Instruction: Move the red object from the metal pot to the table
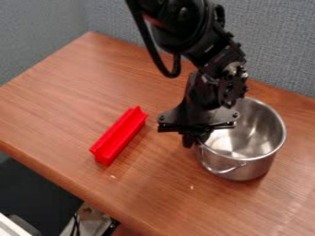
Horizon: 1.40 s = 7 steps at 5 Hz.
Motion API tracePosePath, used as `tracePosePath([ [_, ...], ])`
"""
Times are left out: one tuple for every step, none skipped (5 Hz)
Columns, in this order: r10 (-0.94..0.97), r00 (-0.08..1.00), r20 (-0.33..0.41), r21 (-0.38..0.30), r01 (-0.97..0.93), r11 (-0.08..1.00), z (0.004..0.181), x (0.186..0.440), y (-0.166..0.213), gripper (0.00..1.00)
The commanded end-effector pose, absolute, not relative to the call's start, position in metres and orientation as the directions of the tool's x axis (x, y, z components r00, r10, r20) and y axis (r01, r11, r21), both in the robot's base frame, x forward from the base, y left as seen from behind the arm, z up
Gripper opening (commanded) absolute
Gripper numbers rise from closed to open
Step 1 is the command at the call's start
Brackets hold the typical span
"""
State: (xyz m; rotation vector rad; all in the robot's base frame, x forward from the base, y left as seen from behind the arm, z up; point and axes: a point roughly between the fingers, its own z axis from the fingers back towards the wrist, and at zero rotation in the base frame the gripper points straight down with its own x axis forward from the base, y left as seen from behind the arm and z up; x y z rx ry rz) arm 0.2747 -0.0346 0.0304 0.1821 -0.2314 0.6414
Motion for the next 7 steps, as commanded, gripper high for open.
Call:
tracePosePath([
  [0.588, 0.773, 0.238, 0.164, -0.628, 0.761, 0.041, 0.252, -0.032, 0.0],
  [0.537, 0.808, 0.242, 0.21, -0.584, 0.784, 0.036, 0.248, -0.04, 0.0],
  [0.489, 0.838, 0.242, 0.258, -0.541, 0.8, 0.029, 0.245, -0.048, 0.0],
  [0.339, 0.911, 0.236, 0.271, -0.397, 0.877, 0.032, 0.253, -0.043, 0.0],
  [0.186, 0.956, 0.229, 0.285, -0.248, 0.926, 0.038, 0.261, -0.038, 0.0],
  [0.031, 0.975, 0.219, 0.3, -0.098, 0.949, 0.04, 0.272, -0.032, 0.0],
  [0.126, 0.969, 0.213, 0.313, -0.19, 0.93, 0.025, 0.276, -0.03, 0.0],
])
